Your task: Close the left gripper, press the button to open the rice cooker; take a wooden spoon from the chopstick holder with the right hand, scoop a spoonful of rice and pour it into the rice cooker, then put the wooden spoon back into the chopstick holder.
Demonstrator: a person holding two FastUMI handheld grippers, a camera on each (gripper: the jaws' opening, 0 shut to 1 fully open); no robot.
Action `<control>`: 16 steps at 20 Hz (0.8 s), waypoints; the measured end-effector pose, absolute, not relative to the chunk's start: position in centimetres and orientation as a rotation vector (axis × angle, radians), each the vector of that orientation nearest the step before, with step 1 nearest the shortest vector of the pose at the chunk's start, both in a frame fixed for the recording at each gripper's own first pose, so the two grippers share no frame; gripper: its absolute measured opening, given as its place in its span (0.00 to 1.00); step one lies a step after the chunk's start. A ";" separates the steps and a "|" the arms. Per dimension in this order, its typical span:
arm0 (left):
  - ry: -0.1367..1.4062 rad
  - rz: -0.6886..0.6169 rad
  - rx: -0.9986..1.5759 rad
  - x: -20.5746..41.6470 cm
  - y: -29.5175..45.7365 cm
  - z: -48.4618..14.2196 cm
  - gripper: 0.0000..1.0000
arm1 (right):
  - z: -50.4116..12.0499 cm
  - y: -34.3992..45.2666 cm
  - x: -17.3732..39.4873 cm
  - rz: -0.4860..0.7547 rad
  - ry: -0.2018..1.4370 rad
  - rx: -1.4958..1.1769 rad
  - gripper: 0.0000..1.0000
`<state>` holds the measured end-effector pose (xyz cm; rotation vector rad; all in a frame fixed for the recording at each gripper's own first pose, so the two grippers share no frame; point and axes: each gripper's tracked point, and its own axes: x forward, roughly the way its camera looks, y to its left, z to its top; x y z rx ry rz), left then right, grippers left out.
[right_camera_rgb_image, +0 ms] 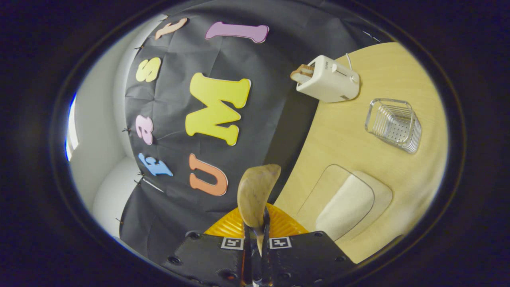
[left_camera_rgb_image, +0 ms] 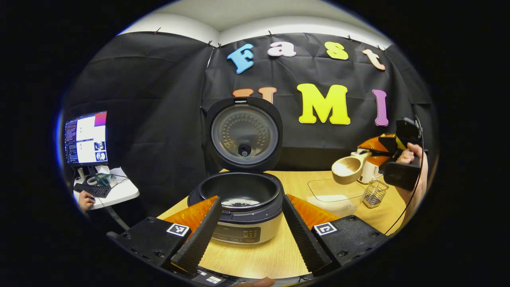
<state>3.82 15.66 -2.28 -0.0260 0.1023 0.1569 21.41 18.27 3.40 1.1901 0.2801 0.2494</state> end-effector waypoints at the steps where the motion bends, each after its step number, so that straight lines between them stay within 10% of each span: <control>1: 0.101 0.171 -0.026 3.7 16.2 -2.3 0.98 | 3.9 19.5 21.2 0.270 0.286 1.194 0.08; 16: 0.077 0.182 -0.061 2.2 19.1 -1.7 0.97 | 5.2 38.7 24.3 0.349 0.383 0.781 0.08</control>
